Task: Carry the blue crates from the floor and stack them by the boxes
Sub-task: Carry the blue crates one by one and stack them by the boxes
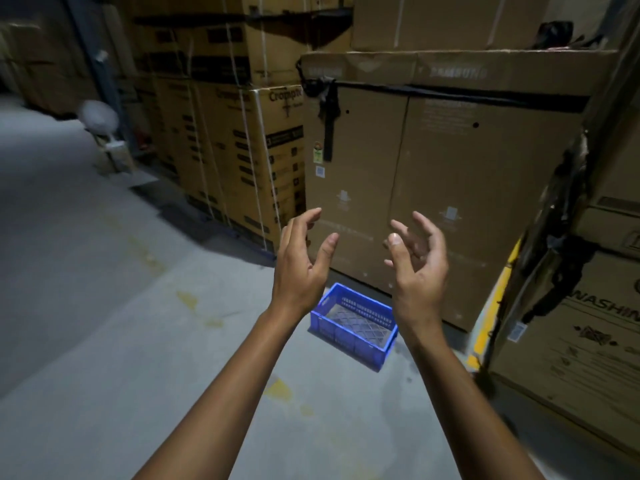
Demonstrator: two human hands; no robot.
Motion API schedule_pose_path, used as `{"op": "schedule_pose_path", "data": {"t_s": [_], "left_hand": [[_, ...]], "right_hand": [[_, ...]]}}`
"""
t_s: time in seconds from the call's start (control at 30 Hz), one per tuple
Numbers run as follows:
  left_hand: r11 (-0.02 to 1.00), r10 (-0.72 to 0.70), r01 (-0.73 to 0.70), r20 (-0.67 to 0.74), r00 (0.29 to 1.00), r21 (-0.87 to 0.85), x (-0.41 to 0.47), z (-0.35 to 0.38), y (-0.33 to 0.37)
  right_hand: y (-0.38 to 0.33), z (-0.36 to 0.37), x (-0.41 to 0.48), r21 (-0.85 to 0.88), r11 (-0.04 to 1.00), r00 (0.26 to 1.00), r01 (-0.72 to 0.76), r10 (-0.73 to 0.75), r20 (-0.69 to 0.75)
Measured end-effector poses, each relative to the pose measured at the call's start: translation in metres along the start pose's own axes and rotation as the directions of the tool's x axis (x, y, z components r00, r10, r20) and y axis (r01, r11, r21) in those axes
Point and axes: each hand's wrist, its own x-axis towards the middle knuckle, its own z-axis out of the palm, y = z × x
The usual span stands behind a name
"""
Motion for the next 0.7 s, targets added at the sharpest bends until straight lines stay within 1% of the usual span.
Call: {"op": "schedule_pose_path", "data": {"t_s": [0.17, 0.33, 0.47, 0.57, 0.7], "left_hand": [[0.995, -0.002, 0.009, -0.075, 0.997, 0.095, -0.034, -0.079, 0.019], [0.992, 0.02, -0.005, -0.122, 0.992, 0.124, -0.074, -0.164, 0.045], [0.992, 0.033, -0.012, -0.164, 0.986, 0.127, -0.128, -0.243, 0.068], [0.991, 0.016, 0.01, -0.184, 0.983, 0.137, -0.173, -0.307, 0.083], [0.975, 0.027, 0.009, -0.16, 0.987, 0.22, -0.227, -0.392, 0.106]], "right_hand": [[-0.044, 0.025, -0.056, 0.062, 0.998, 0.997, 0.029, -0.033, 0.063], [-0.082, 0.049, -0.133, 0.067, 0.996, 0.992, 0.052, -0.06, 0.112], [-0.118, 0.07, -0.217, 0.085, 0.994, 0.986, 0.072, -0.083, 0.143], [-0.151, 0.092, -0.29, 0.107, 0.991, 0.984, 0.078, -0.094, 0.151], [-0.193, 0.123, -0.382, 0.086, 0.995, 0.972, 0.051, -0.069, 0.225]]}}
